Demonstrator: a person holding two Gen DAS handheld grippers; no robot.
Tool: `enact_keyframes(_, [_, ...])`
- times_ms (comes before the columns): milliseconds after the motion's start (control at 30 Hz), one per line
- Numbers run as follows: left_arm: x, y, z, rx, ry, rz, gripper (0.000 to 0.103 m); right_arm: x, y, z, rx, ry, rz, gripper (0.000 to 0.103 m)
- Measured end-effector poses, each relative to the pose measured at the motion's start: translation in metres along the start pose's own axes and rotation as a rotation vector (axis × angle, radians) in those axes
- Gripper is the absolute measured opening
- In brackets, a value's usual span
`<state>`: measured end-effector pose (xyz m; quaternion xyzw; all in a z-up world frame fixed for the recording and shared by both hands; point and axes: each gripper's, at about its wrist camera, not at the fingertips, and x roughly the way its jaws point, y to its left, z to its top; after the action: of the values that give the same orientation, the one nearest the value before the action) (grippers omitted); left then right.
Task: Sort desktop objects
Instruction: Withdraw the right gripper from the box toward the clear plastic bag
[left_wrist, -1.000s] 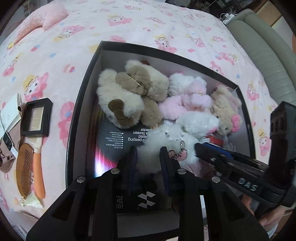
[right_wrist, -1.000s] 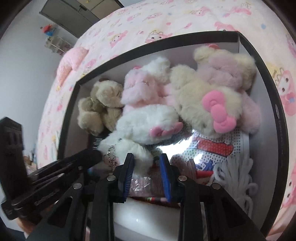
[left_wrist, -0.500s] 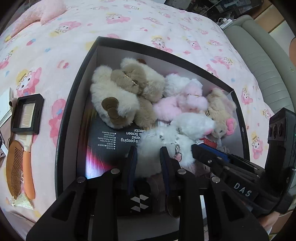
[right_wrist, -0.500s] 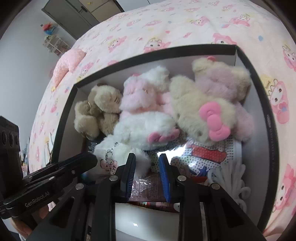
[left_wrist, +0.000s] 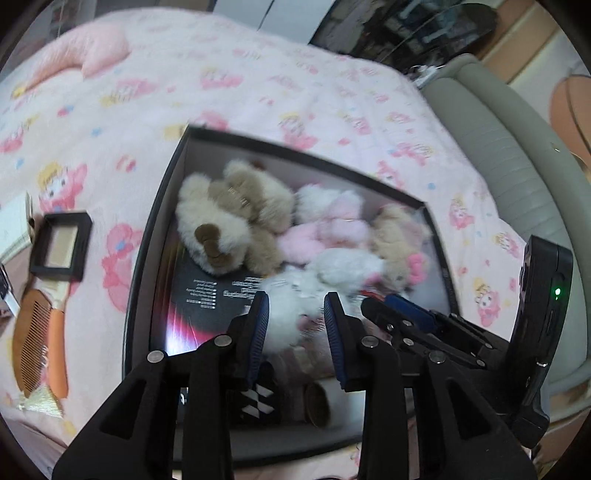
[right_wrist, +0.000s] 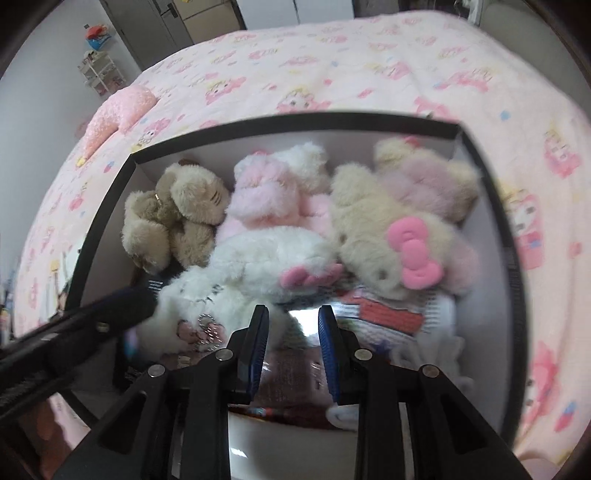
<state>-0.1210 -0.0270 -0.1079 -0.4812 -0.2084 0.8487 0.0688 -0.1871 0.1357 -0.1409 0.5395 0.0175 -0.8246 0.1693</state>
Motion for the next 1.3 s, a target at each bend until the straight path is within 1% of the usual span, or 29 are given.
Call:
enact_keyframes(33, [-0.009,-0.005,-0.002,0.018,-0.014,-0.007,0.038,-0.012,0.002,-0.002,-0.013,-0.036,-0.007,0.025])
enact_keyframes(100, [-0.028,-0.014,-0.006,0.052,-0.047,0.001,0.041,-0.037,0.007,-0.006,-0.010,-0.112,0.002,0.032])
enact_keyframes(133, [-0.037,-0.019,-0.009,0.071,-0.063,0.008,0.043,-0.049,0.010,-0.009,0.006,-0.141,0.001,0.040])
enact_keyframes(167, [-0.047,-0.025,-0.012,0.086,-0.082,0.017,0.044,-0.060,0.013,-0.014,0.020,-0.165,0.001,0.045])
enact_keyframes(200, [-0.056,-0.028,-0.016,0.093,-0.097,0.026,0.046,-0.072,0.014,-0.021,0.028,-0.181,0.005,0.045])
enact_keyframes(267, [-0.077,-0.030,-0.023,0.100,-0.118,0.043,0.047,-0.087,0.020,-0.032,0.034,-0.202,0.008,0.046])
enact_keyframes(400, [-0.107,-0.027,-0.040,0.151,-0.159,0.116,0.048,-0.101,0.037,-0.047,0.029,-0.237,0.004,0.046])
enact_keyframes(433, [-0.113,-0.023,-0.044,0.142,-0.166,0.114,0.048,-0.105,0.040,-0.051,0.033,-0.240,-0.005,0.046])
enact_keyframes(500, [-0.122,-0.017,-0.050,0.122,-0.166,0.079,0.048,-0.114,0.050,-0.057,0.033,-0.257,0.007,0.046])
enact_keyframes(567, [-0.131,-0.017,-0.057,0.129,-0.176,0.066,0.050,-0.122,0.061,-0.064,0.018,-0.267,0.009,0.047])
enact_keyframes(633, [-0.138,-0.016,-0.062,0.139,-0.184,0.081,0.053,-0.127,0.073,-0.070,-0.007,-0.267,0.025,0.047])
enact_keyframes(733, [-0.149,-0.010,-0.067,0.145,-0.158,0.103,0.053,-0.133,0.085,-0.077,0.002,-0.276,0.035,0.047])
enact_keyframes(800, [-0.160,-0.004,-0.070,0.155,-0.173,0.120,0.053,-0.135,0.094,-0.080,-0.007,-0.263,0.040,0.047])
enact_keyframes(867, [-0.171,0.008,-0.071,0.137,-0.184,0.115,0.053,-0.138,0.107,-0.082,-0.031,-0.267,0.053,0.047])
enact_keyframes(933, [-0.181,0.024,-0.073,0.111,-0.190,0.120,0.053,-0.141,0.122,-0.082,-0.057,-0.272,0.067,0.047])
enact_keyframes(1033, [-0.192,0.051,-0.078,0.069,-0.192,0.162,0.053,-0.137,0.150,-0.082,-0.103,-0.262,0.088,0.047])
enact_keyframes(1133, [-0.203,0.083,-0.085,0.013,-0.185,0.200,0.052,-0.124,0.181,-0.083,-0.171,-0.223,0.122,0.047])
enact_keyframes(1233, [-0.211,0.115,-0.093,-0.051,-0.190,0.230,0.051,-0.106,0.213,-0.084,-0.223,-0.166,0.182,0.047])
enact_keyframes(1300, [-0.216,0.137,-0.095,-0.096,-0.198,0.245,0.050,-0.095,0.236,-0.085,-0.262,-0.140,0.198,0.047])
